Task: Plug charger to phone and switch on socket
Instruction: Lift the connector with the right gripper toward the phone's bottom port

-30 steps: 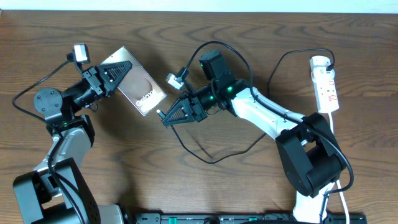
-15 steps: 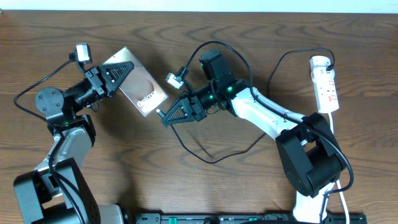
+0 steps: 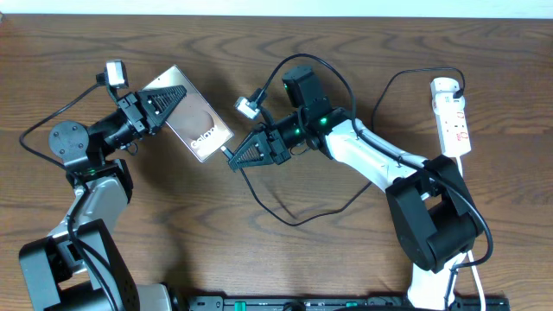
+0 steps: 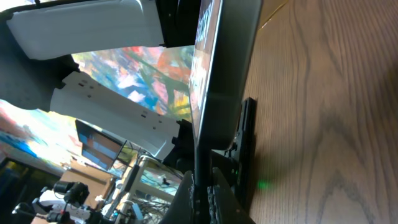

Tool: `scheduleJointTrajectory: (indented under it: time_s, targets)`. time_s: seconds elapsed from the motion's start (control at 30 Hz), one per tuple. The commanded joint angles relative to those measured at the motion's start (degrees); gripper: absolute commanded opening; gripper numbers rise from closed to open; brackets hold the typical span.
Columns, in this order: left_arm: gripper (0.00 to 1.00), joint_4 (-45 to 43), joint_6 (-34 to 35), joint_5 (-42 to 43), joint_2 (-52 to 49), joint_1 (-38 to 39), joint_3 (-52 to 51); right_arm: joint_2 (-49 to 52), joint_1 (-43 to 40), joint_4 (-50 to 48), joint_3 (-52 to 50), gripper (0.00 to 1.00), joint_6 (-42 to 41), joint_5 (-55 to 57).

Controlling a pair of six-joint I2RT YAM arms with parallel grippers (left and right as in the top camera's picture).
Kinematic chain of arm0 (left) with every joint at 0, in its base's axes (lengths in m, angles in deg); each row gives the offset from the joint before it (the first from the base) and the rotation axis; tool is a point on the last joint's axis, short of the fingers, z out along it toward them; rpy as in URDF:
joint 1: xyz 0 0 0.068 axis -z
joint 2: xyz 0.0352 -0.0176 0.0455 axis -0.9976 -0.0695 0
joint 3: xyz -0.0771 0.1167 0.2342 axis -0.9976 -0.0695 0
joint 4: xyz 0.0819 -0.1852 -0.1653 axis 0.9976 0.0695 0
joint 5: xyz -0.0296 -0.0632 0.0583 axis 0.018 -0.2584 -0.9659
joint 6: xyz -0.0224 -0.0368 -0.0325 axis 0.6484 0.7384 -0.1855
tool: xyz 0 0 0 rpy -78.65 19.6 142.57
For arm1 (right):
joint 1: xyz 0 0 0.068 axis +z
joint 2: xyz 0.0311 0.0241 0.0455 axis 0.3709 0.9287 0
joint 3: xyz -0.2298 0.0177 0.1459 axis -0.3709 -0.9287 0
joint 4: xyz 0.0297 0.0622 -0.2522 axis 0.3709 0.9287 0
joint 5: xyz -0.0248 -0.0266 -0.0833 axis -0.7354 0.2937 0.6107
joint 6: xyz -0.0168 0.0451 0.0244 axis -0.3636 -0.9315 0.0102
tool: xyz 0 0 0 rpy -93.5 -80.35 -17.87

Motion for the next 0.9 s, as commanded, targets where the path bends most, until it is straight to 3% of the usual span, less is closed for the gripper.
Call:
scheduleJointTrajectory:
  time_s: [0.0, 0.87]
  targets:
    - [0.07, -0.8, 0.5, 0.1, 0.7, 0.2, 0.9, 0.3, -0.1, -0.1, 0.6, 0.01, -0.5, -1.3]
    - [0.07, -0.8, 0.5, -1.2, 0.7, 2.3, 0.9, 0.3, 1.0, -0.6, 0.6, 0.01, -0.5, -1.3]
